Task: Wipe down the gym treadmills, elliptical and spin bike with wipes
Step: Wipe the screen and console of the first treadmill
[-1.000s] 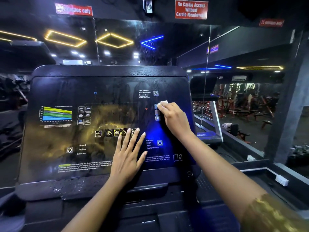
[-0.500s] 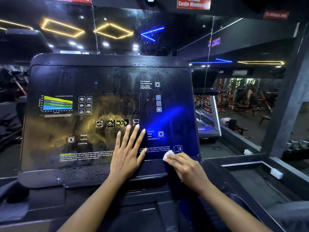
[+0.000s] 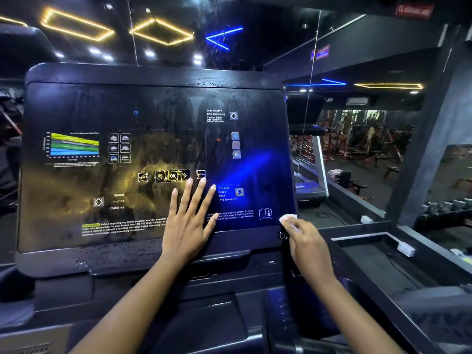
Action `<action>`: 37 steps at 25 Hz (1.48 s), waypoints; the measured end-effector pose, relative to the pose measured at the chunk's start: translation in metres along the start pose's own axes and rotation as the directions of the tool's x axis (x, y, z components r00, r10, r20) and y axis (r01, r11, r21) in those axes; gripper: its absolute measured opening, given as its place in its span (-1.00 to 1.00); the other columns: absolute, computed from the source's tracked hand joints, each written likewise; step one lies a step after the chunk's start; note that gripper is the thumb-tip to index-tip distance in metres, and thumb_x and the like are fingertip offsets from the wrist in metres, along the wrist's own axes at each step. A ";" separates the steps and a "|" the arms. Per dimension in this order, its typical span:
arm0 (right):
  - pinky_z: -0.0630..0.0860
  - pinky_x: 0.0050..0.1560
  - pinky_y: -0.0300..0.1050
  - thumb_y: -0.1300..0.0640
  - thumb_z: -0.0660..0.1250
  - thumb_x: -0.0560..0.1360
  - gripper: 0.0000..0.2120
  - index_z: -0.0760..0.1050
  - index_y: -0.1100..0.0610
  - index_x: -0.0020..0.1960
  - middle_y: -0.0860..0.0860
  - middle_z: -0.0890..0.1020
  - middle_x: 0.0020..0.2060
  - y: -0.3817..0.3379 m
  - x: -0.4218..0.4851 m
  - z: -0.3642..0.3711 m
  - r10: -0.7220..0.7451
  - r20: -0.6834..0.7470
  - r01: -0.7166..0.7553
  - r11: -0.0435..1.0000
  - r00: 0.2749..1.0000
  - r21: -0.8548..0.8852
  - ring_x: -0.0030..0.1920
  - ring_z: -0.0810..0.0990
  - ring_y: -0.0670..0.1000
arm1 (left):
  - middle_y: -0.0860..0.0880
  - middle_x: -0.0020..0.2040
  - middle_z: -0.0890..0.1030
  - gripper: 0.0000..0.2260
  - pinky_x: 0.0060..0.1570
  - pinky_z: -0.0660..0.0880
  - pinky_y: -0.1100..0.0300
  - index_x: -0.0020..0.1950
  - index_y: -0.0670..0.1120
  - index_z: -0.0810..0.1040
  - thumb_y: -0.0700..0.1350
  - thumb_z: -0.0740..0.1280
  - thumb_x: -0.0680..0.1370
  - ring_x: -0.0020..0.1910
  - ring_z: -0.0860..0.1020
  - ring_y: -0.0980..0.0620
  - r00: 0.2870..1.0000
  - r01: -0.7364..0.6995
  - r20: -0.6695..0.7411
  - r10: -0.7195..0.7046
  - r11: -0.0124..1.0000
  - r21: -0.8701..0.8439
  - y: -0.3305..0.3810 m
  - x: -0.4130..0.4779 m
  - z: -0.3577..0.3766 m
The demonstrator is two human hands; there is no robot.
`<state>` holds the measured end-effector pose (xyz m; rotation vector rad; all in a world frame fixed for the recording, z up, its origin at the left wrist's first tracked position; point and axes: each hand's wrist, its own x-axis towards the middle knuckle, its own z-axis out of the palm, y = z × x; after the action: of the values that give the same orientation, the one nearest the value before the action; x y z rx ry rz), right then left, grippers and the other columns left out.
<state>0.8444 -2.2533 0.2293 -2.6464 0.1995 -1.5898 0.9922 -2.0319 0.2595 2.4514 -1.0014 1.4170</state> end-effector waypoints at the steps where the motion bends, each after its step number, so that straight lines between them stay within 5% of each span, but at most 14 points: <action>1: 0.59 -0.38 -0.03 0.48 0.41 0.28 -0.62 0.61 0.22 0.05 0.07 0.64 -0.05 -0.011 -0.005 0.002 0.068 0.011 -0.068 0.997 0.998 0.024 -0.22 0.61 0.15 | -0.08 0.53 0.17 -0.45 0.44 0.01 -0.13 0.52 -0.06 0.15 0.13 0.03 0.57 0.51 0.10 -0.12 1.000 0.001 0.000 -0.001 1.000 -0.001 0.000 0.000 0.000; 4: 0.60 -0.32 -0.09 0.48 0.46 0.22 -0.56 0.61 0.20 0.06 0.06 0.64 -0.07 -0.051 -0.015 0.012 0.117 0.053 -0.120 0.990 0.992 0.072 -0.17 0.64 0.11 | -0.09 0.53 0.17 -0.45 0.44 0.00 -0.13 0.52 -0.06 0.16 0.13 0.03 0.57 0.51 0.09 -0.11 1.000 0.007 0.003 -0.007 1.000 -0.010 0.000 0.000 -0.001; 7: 0.53 -0.51 -0.14 0.39 0.50 0.22 -0.60 0.60 0.14 0.02 -0.02 0.61 -0.12 -0.096 -0.018 0.019 0.037 0.145 -0.054 0.991 0.989 0.118 -0.26 0.60 0.04 | -0.09 0.53 0.17 -0.45 0.44 0.00 -0.13 0.52 -0.07 0.17 0.12 0.03 0.56 0.51 0.09 -0.11 1.000 0.001 0.012 -0.001 1.000 -0.013 0.000 0.000 0.000; 10: 0.56 -0.37 -0.13 0.30 0.29 0.36 -0.72 0.61 0.08 0.01 -0.06 0.62 -0.10 -0.094 -0.016 0.011 -0.005 0.124 -0.015 0.987 0.992 0.162 -0.22 0.60 0.01 | -0.10 0.53 0.17 -0.45 0.44 0.01 -0.13 0.52 -0.06 0.16 0.12 0.03 0.56 0.51 0.08 -0.12 1.000 0.000 0.004 0.000 1.000 -0.014 0.000 -0.001 0.001; 12: 0.55 -0.08 -0.13 0.38 0.25 0.36 -0.66 0.63 0.12 0.02 0.00 0.65 -0.06 -0.065 -0.009 0.001 0.144 0.047 -0.150 0.970 0.989 0.191 -0.14 0.64 0.04 | -0.10 0.53 0.18 -0.45 0.43 0.01 -0.14 0.52 -0.05 0.15 0.12 0.03 0.56 0.51 0.08 -0.13 1.000 0.003 0.001 -0.003 1.000 -0.025 0.000 -0.001 0.000; 15: 0.61 -0.11 0.01 0.52 0.36 0.28 -0.60 0.63 0.20 0.03 0.10 0.65 -0.08 -0.030 0.000 -0.005 0.351 -0.021 -0.348 0.933 0.936 0.087 -0.14 0.65 0.14 | -0.10 0.52 0.18 -0.45 0.44 -0.01 -0.13 0.52 -0.06 0.17 0.12 0.03 0.56 0.51 0.09 -0.14 1.000 -0.006 -0.008 0.005 1.000 -0.031 -0.002 0.000 0.000; 22: 0.57 -0.20 -0.16 0.27 0.19 0.39 -0.69 0.60 0.10 0.04 -0.04 0.62 -0.06 -0.120 -0.013 0.020 0.130 0.102 -0.145 0.978 0.986 0.154 -0.18 0.59 0.01 | -0.10 0.53 0.16 -0.45 0.45 -0.03 -0.13 0.52 -0.06 0.16 0.12 0.02 0.56 0.51 0.08 -0.14 1.000 -0.005 0.011 0.006 0.998 -0.058 -0.001 -0.002 0.000; 24: 0.54 -0.07 -0.21 0.27 0.19 0.41 -0.70 0.62 0.10 0.03 -0.05 0.64 -0.06 -0.116 -0.013 0.015 0.101 0.093 -0.118 0.972 0.991 0.201 -0.15 0.60 -0.02 | -0.09 0.53 0.15 -0.45 0.45 -0.04 -0.13 0.52 -0.06 0.15 0.13 0.02 0.57 0.51 0.08 -0.14 1.000 -0.009 0.019 0.010 0.998 -0.059 -0.001 -0.002 0.000; 27: 0.39 0.09 -0.36 0.46 0.27 0.35 -0.64 0.64 0.16 0.02 0.02 0.67 -0.07 -0.069 -0.008 -0.001 0.369 -0.004 -0.362 0.914 0.929 0.184 -0.08 0.62 -0.01 | -0.10 0.53 0.18 -0.46 0.45 -0.03 -0.13 0.51 -0.07 0.21 0.12 0.03 0.57 0.51 0.09 -0.14 1.000 -0.001 0.021 0.003 0.997 -0.078 0.000 -0.002 -0.001; 29: 0.48 -0.02 -0.27 0.52 0.35 0.29 -0.63 0.65 0.19 -0.01 0.05 0.67 -0.13 -0.052 -0.008 -0.007 0.470 -0.013 -0.465 0.876 0.883 0.125 -0.16 0.66 0.07 | -0.10 0.52 0.19 -0.46 0.45 -0.04 -0.13 0.51 -0.08 0.23 0.12 0.03 0.57 0.51 0.10 -0.15 1.000 0.003 0.020 -0.001 0.996 -0.087 0.000 -0.001 -0.002; 32: 0.53 -0.36 -0.18 0.50 0.45 0.16 -0.62 0.66 0.16 -0.11 0.03 0.63 -0.28 -0.085 -0.014 0.006 0.342 0.046 -0.344 0.938 0.938 0.032 -0.35 0.63 0.07 | -0.11 0.51 0.22 -0.46 0.44 -0.05 -0.11 0.50 -0.08 0.25 0.12 0.05 0.56 0.50 0.10 -0.15 1.000 -0.003 0.017 0.005 0.994 -0.110 0.000 0.000 -0.004; 37: 0.58 -0.38 -0.14 0.39 0.41 0.25 -0.69 0.65 0.11 -0.08 -0.01 0.64 -0.25 -0.133 -0.012 0.020 0.210 0.191 -0.226 0.972 0.959 0.070 -0.30 0.63 0.06 | -0.11 0.49 0.27 -0.48 0.44 -0.05 -0.06 0.48 -0.08 0.23 0.08 0.09 0.55 0.48 0.14 -0.13 0.996 -0.076 0.025 0.082 0.979 -0.190 -0.020 -0.007 -0.014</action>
<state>0.8683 -2.1208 0.2239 -2.5762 0.3863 -1.2532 0.9920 -2.0069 0.2650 2.3289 -1.1932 1.2436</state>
